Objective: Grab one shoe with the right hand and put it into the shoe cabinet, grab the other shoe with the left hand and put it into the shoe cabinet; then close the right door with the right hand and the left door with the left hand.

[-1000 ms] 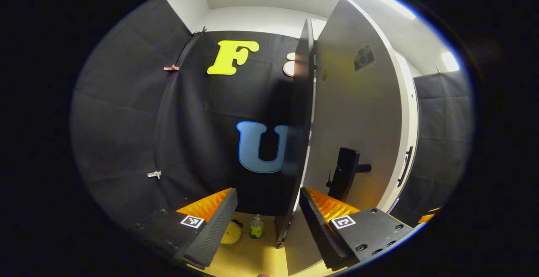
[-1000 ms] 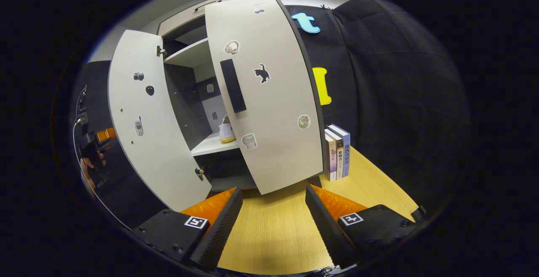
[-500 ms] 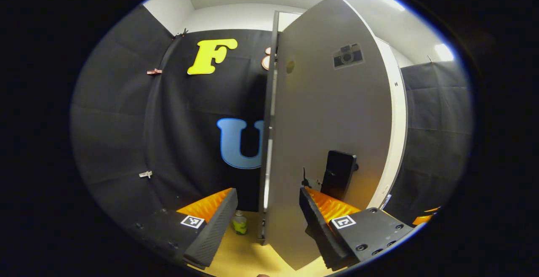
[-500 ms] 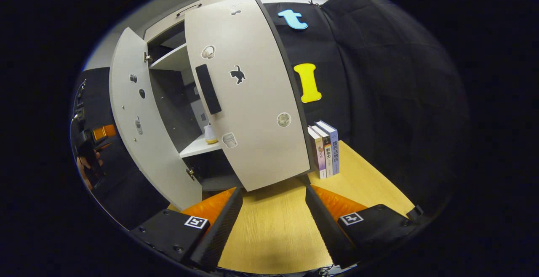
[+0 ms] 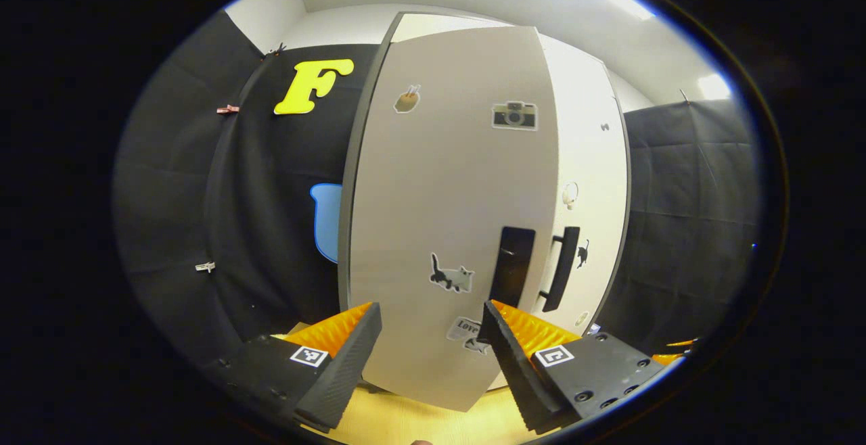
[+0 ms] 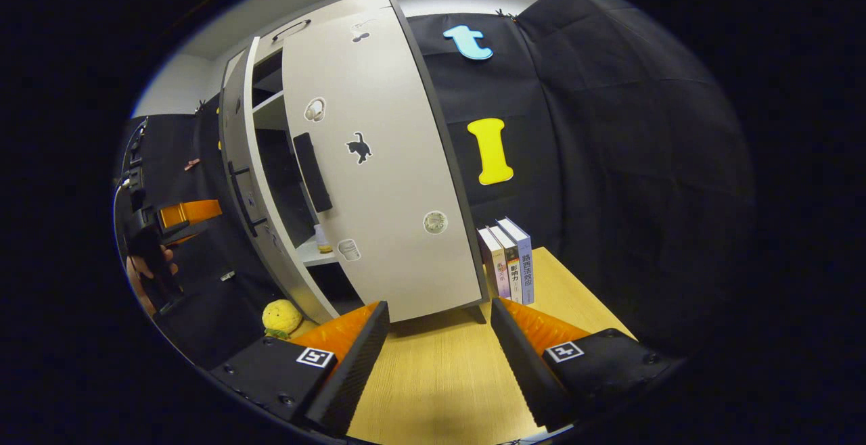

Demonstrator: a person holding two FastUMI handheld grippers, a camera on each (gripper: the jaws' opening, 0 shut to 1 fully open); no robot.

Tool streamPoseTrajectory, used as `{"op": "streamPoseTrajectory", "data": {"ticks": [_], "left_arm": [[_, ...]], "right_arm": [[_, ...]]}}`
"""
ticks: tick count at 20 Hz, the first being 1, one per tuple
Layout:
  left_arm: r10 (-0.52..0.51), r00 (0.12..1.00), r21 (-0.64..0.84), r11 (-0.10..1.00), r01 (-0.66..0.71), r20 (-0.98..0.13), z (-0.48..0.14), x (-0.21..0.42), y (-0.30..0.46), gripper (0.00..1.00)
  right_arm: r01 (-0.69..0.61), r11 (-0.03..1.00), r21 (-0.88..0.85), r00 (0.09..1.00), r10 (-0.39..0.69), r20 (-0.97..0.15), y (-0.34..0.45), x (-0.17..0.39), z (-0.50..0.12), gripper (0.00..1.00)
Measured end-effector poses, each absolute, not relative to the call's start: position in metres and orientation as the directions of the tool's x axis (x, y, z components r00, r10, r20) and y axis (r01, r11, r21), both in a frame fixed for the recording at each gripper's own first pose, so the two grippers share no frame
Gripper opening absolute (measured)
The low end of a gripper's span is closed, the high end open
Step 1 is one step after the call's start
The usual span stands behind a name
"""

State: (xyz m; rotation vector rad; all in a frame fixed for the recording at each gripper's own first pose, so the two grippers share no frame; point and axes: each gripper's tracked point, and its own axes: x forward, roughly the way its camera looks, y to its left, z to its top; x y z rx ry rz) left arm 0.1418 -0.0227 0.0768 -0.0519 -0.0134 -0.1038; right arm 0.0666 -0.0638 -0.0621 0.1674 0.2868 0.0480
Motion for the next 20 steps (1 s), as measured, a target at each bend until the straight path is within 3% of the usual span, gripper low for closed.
{"op": "streamPoseTrajectory", "data": {"ticks": [10,20], "left_arm": [[0.041,0.998,0.031,0.999,-0.039,-0.052,0.011,0.086,-0.035,0.95],[-0.012,1.0,0.014,1.0,0.012,-0.015,0.019,0.038,-0.03,0.95]], "right_arm": [[-0.073,0.983,0.166,0.964,0.112,-0.242,-0.1,0.103,-0.059,0.97],[-0.024,0.992,0.122,0.991,0.04,-0.126,-0.079,0.089,-0.01,0.98]]}}
